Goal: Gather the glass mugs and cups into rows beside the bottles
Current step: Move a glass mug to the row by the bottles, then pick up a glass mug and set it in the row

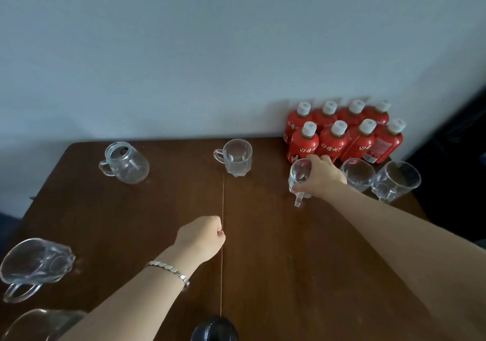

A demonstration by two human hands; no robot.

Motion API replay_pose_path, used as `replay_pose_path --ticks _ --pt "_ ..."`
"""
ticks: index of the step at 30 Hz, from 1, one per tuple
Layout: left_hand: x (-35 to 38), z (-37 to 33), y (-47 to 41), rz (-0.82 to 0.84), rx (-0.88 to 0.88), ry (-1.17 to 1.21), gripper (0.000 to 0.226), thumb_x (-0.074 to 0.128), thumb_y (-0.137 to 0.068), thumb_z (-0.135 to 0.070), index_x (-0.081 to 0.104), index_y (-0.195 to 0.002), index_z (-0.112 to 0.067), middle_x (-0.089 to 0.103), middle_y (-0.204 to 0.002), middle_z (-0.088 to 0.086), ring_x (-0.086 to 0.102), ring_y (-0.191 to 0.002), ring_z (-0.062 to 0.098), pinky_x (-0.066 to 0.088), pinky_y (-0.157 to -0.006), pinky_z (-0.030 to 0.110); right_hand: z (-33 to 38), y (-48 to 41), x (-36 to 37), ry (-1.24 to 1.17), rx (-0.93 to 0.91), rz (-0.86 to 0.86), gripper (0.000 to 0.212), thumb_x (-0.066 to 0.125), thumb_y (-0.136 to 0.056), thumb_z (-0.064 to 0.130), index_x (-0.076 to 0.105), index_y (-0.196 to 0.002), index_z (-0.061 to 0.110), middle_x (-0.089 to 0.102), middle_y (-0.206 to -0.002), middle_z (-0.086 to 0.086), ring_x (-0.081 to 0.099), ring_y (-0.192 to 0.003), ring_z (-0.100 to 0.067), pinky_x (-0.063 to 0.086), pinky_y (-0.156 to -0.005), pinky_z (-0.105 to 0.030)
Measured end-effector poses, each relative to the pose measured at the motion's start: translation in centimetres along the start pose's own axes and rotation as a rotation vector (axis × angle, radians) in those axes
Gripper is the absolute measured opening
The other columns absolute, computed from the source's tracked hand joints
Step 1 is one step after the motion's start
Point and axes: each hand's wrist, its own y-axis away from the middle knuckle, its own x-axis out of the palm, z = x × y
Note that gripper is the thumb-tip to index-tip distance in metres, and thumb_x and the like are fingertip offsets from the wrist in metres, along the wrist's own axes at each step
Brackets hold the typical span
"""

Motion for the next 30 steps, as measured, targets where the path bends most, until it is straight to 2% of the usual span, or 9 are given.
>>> replay_pose_path --ticks 9,13,17,19,21,24,26,28,30 --pt "0.0 1.4 0.8 0.011 -0.037 -0.025 0.025 0.042 -0.098 -0.029 0.061 -0.111 -0.017 0.067 -0.107 -0.003 0.064 -0.096 0.018 0.049 -0.080 0.029 0.2 -1.5 0.8 -0.034 0.091 0.011 0.089 0.077 -0.069 0.045 0.032 -0.142 0.019 0.040 -0.135 -0.008 0.055 -0.117 -0.030 0.048 -0.079 -0.037" --pt "0.2 1.4 1.7 0.016 -0.036 -0.023 0.025 0.042 -0.098 -0.029 0.061 -0.111 -0.017 0.067 -0.105 -0.002 0.064 -0.096 0.018 0.049 -0.080 0.029 -0.1 -0.5 0.7 0.006 0.094 0.052 0.093 0.077 -0.068 0.051 0.032 -0.143 0.018 0.039 -0.138 -0.009 0.052 -0.123 -0.031 0.049 -0.088 -0.042" --pt "0.1 1.1 2.7 0.007 -0.018 -0.016 0.025 0.043 -0.099 -0.028 0.060 -0.112 -0.017 0.067 -0.106 -0.001 0.063 -0.091 0.015 0.049 -0.080 0.026 0.1 1.4 0.0 -0.004 0.098 0.040 0.110 0.076 -0.069 0.057 0.014 -0.151 0.020 0.032 -0.147 -0.013 0.040 -0.134 -0.034 0.044 -0.099 -0.046" --pt "-0.1 1.1 3.3 0.005 -0.007 -0.014 0.025 0.043 -0.099 -0.028 0.060 -0.113 -0.016 0.067 -0.107 0.000 0.062 -0.089 0.014 0.049 -0.078 0.024 0.1 2.9 0.0 -0.022 0.101 -0.011 0.098 0.071 -0.076 0.052 0.017 -0.150 0.018 0.032 -0.146 -0.014 0.039 -0.134 -0.033 0.043 -0.100 -0.045" --pt "-0.4 0.9 3.6 0.005 -0.001 -0.022 0.025 0.042 -0.099 -0.027 0.060 -0.112 -0.015 0.067 -0.106 0.001 0.064 -0.093 0.016 0.050 -0.080 0.025 -0.3 4.6 0.1 -0.040 0.109 -0.031 0.072 0.062 -0.085 0.043 0.031 -0.142 0.013 0.038 -0.140 -0.014 0.044 -0.129 -0.033 0.045 -0.095 -0.043" --pt "-0.8 0.6 3.5 0.011 -0.013 -0.042 0.026 0.040 -0.099 -0.025 0.061 -0.111 -0.014 0.067 -0.105 0.002 0.065 -0.095 0.019 0.050 -0.080 0.029 -1.9 6.6 0.5 -0.076 0.073 0.117 0.022 0.055 -0.089 0.029 0.058 -0.098 0.009 0.058 -0.097 -0.008 0.062 -0.102 -0.029 0.048 -0.072 -0.031" --pt "-0.9 0.3 3.2 0.016 -0.025 -0.041 0.027 0.040 -0.099 -0.025 0.061 -0.110 -0.013 0.067 -0.104 0.002 0.065 -0.094 0.019 0.050 -0.081 0.030 -3.0 7.3 1.1 -0.056 0.039 0.288 0.026 0.053 -0.090 0.026 0.055 -0.070 0.010 0.055 -0.074 -0.003 0.063 -0.085 -0.025 0.048 -0.066 -0.030" --pt "-1.1 -0.3 2.4 0.021 -0.034 -0.036 0.027 0.041 -0.098 -0.025 0.061 -0.110 -0.012 0.067 -0.104 0.003 0.065 -0.095 0.020 0.052 -0.084 0.031 -3.6 7.7 1.5 -0.001 0.025 0.395 0.031 0.052 -0.092 0.025 0.053 -0.065 0.012 0.055 -0.072 -0.002 0.059 -0.082 -0.022 0.050 -0.077 -0.032" --pt "-1.6 -1.1 1.3 0.014 -0.046 -0.015 0.027 0.042 -0.098 -0.024 0.060 -0.113 -0.012 0.067 -0.110 0.004 0.064 -0.100 0.022 0.051 -0.088 0.033 -3.8 7.4 1.8 0.034 -0.009 0.394 0.027 0.051 -0.093 0.026 0.060 -0.073 0.011 0.060 -0.086 -0.004 0.060 -0.091 -0.022 0.049 -0.086 -0.033"
